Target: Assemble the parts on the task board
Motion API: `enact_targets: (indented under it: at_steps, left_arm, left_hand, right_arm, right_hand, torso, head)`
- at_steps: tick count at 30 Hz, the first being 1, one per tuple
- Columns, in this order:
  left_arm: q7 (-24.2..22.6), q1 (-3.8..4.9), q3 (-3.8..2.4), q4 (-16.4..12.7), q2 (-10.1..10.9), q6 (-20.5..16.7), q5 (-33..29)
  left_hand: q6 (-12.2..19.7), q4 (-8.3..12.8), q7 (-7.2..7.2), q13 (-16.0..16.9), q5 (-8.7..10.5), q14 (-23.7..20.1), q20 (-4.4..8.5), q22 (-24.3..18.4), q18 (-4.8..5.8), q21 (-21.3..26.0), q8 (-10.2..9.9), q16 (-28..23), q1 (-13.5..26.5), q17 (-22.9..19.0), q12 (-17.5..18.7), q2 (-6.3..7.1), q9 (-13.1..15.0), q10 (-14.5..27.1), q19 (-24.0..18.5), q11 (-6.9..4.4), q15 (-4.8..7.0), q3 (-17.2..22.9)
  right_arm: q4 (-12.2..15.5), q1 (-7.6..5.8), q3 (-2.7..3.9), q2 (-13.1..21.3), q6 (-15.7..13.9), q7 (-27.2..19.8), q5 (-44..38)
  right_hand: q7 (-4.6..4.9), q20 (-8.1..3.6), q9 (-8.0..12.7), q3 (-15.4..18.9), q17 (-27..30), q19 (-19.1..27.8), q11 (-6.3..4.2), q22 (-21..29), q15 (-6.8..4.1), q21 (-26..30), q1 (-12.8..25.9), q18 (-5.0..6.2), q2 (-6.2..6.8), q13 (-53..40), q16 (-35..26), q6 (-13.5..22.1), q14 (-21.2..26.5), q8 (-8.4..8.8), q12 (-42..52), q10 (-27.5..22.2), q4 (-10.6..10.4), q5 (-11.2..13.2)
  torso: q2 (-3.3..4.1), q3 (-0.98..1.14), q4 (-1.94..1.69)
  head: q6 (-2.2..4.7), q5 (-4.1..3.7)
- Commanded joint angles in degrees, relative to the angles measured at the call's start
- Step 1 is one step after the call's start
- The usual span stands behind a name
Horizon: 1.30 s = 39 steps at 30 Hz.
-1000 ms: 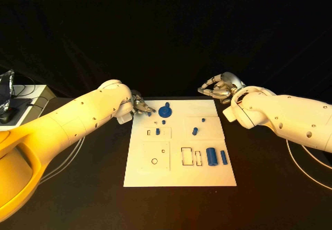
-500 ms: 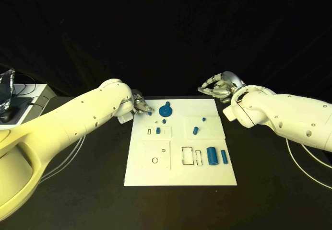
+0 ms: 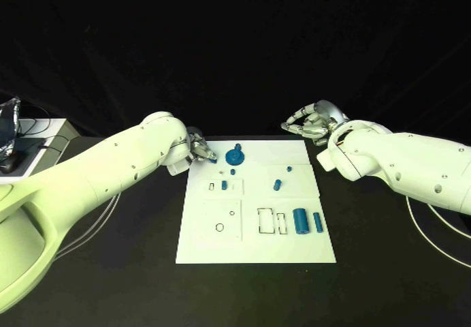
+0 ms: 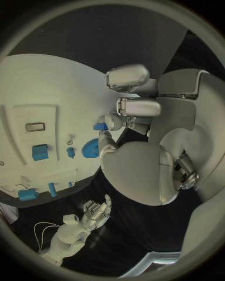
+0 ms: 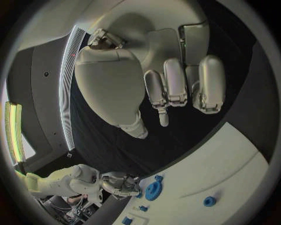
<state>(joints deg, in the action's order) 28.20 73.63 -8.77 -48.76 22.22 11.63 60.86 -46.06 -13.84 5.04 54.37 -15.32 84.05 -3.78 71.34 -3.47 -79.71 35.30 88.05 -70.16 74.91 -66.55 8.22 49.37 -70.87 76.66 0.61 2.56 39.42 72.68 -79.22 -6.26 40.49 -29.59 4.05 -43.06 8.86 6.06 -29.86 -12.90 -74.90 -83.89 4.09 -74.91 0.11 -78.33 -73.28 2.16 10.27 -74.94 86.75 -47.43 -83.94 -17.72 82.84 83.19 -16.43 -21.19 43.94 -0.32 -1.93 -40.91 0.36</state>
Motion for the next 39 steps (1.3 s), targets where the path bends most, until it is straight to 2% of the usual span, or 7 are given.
enact_targets:
  at_steps: [1, 8, 13, 14, 23, 34, 39]
  left_arm:
    - [-0.19, -0.01, -0.01, -0.85, 0.32, 0.74, -0.99]
    - [1.16, -0.01, -0.04, -4.38, 2.62, 1.66, -3.7]
    - [2.41, 0.01, -0.06, -9.09, 5.67, 2.24, -5.28]
    - [2.58, 0.01, -0.06, -10.1, 6.27, 2.23, -5.45]
    - [3.09, -0.14, 0.09, -17.2, 10.21, -0.13, -5.2]
    - [2.54, -2.17, 1.33, -23.61, 13.44, -7.92, -1.61]
    - [2.21, -3.9, 1.73, -25.77, 14.11, -10.63, 0.11]
  left_hand:
    - [-0.24, 9.03, -0.45, -0.09, -0.5, 4.77, 0.48, 0.21, -0.95, -0.45, 3.57, 0.34, 2.13, 11.65, 0.29, 0.98, 7.0, -0.57, 0.18, -0.36, 0.44, 10.37]
    - [-1.5, 11.64, -1.33, -0.45, -3.04, 5.36, 1.09, 0.7, -0.89, -0.75, 6.07, 1.12, 6.94, 13.35, 0.56, 2.96, 8.64, -1.53, 0.43, -1.18, 1.17, 15.38]
    - [-2.13, 12.25, -1.65, -0.46, -4.42, 5.59, 1.31, 1.02, -0.82, -0.94, 6.49, 1.44, 8.05, 14.02, 0.62, 3.31, 8.77, -2.09, 0.69, -1.49, 1.45, 16.16]
    - [-2.64, 12.3, -1.9, -2.52, -5.28, 5.87, 1.44, 1.16, -0.8, -1.01, 6.9, 1.83, 8.87, 14.84, 2.0, 3.42, 8.98, -1.72, 0.8, -1.73, 1.64, 16.38]
    - [-3.32, 12.59, -2.42, -2.3, -6.17, 5.93, 1.77, 2.34, -0.52, -1.65, 7.49, 1.92, 10.04, 15.02, 1.76, 3.46, 9.35, -3.01, 1.72, -2.17, 2.02, 16.68]
    - [-3.63, 12.95, -2.69, -1.66, -7.01, 5.7, 2.03, 3.47, -0.26, -2.29, 7.83, 1.58, 10.52, 14.33, 1.22, 3.51, 9.59, -3.85, 2.6, -2.45, 2.29, 16.98]
    - [-3.73, 13.04, -2.76, -1.49, -7.12, 5.59, 2.09, 3.77, -0.19, -2.46, 7.91, 1.4, 10.59, 13.96, 1.08, 3.5, 9.63, -4.05, 2.84, -2.52, 2.36, 17.07]
  right_arm:
    - [-0.05, -0.01, 0.03, 0.0, 0.68, -0.64, -0.06]
    - [-0.24, -0.01, 0.03, 0.14, 0.81, -0.67, -0.02]
    - [-0.7, -0.01, 0.02, 0.31, 0.81, -0.75, 0.02]
    - [-0.8, -0.01, 0.02, 0.34, 0.79, -0.78, 0.02]
    - [-1.01, -0.01, 0.02, 0.36, 0.91, -0.91, 0.08]
    - [-0.96, 0.01, 0.01, 0.18, 0.27, -2.36, 0.95]
    - [-1.41, 0.01, 0.0, -0.12, -0.57, -5.01, 3.27]
  right_hand:
    - [-0.14, -0.36, -0.06, -0.33, -6.34, -0.32, -0.1, -6.86, -0.38, 0.32, 0.1, 0.77, -0.07, -8.52, -0.3, 0.31, -3.79, -0.18, -0.22, -0.22, 0.08, -0.26]
    - [-0.16, -0.39, -0.12, -0.4, -6.27, -0.32, -0.12, -6.81, -0.4, 0.41, 0.1, 0.79, -0.08, -8.58, -0.35, 0.29, -3.78, -0.3, -0.13, -0.11, 0.07, -0.3]
    - [-0.16, -0.39, -0.12, -0.4, -6.27, -0.32, -0.12, -6.81, -0.4, 0.41, 0.1, 0.79, -0.08, -8.58, -0.35, 0.29, -3.78, -0.3, -0.13, -0.11, 0.07, -0.3]
    - [-0.16, -0.39, -0.12, -0.4, -6.27, -0.32, -0.12, -6.81, -0.4, 0.41, 0.1, 0.79, -0.08, -8.58, -0.35, 0.29, -3.78, -0.3, -0.13, -0.11, 0.07, -0.3]
    - [-0.16, -0.4, -0.14, -0.44, -6.17, -0.21, -0.13, -6.64, -0.42, 0.66, 0.11, 0.84, -0.1, -8.46, -0.41, 0.32, -3.76, -0.33, -0.26, -0.22, 0.05, -0.36]
    - [-0.17, -0.45, -0.24, -0.69, -4.54, 0.54, -0.15, -5.46, -0.46, 2.42, 0.05, 1.22, -0.11, -7.54, -1.21, 0.53, -3.32, -0.46, -1.3, -1.15, 0.08, -0.76]
    - [-0.33, -0.88, -1.0, -3.17, 19.15, 11.5, -0.49, 14.76, -0.92, 32.19, 0.0, 6.38, 0.61, 8.29, -18.39, 2.2, 3.92, -1.34, -19.15, -13.95, 0.13, -1.08]
  torso:
    - [-0.05, -0.01, -0.04]
    - [-0.17, 0.03, -0.16]
    - [-0.63, 0.04, -0.63]
    - [-0.71, 0.03, -0.71]
    - [-1.28, -0.08, -1.29]
    - [-1.8, -0.24, -1.8]
    - [-1.95, -0.29, -1.91]
  head:
    - [0.09, -0.01]
    - [0.12, 0.1]
    - [-0.12, 0.16]
    - [-0.18, 0.13]
    - [-0.63, -0.09]
    - [-1.43, -0.16]
    - [-1.71, -0.18]
